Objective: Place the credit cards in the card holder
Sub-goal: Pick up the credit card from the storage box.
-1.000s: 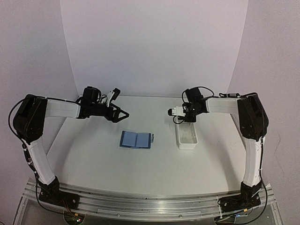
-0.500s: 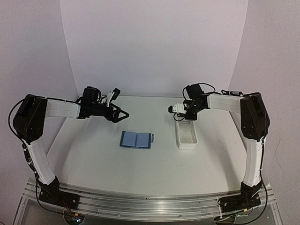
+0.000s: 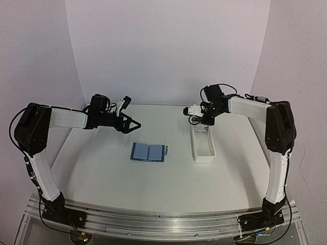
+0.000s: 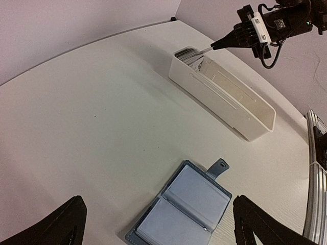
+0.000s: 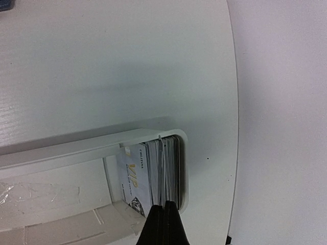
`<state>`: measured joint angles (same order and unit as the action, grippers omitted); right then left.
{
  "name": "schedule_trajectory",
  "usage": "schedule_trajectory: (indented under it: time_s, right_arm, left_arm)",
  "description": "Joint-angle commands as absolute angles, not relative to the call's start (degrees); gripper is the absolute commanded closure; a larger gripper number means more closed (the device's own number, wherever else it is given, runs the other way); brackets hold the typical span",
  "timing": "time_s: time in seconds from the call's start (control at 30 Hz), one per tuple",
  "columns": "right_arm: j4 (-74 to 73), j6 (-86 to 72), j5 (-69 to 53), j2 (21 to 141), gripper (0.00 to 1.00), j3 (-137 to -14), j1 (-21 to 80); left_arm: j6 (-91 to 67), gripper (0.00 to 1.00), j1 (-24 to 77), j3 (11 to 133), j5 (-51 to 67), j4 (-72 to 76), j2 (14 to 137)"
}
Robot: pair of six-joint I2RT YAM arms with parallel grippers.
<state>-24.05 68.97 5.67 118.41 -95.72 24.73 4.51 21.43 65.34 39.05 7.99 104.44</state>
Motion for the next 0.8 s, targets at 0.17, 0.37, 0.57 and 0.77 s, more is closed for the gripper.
schedule_trajectory:
  time_s: [0.17, 0.37, 0.57, 0.77]
  right_arm:
    - [-25.2, 55.8, 0.6, 112.4, 1.00, -105.1, 24.7]
    - [-24.6, 39.6, -12.3, 111.2, 1.00, -111.3, 25.3]
    - [-7.4, 19.1, -24.5, 108.3, 1.00, -108.2, 28.8]
    - [21.2, -3.4, -30.0, 104.6, 1.00, -95.4, 32.0]
  left_arm:
    - [5.8, 0.01, 21.4, 65.3, 40.8, 8.4, 102.0]
    - [6.9, 0.02, 21.4, 66.1, 44.6, 9.6, 101.1]
    - [6.5, 0.12, 21.4, 70.5, 54.0, 11.4, 101.4]
    - [-2.0, 0.18, 21.4, 75.1, 59.7, 17.7, 102.3]
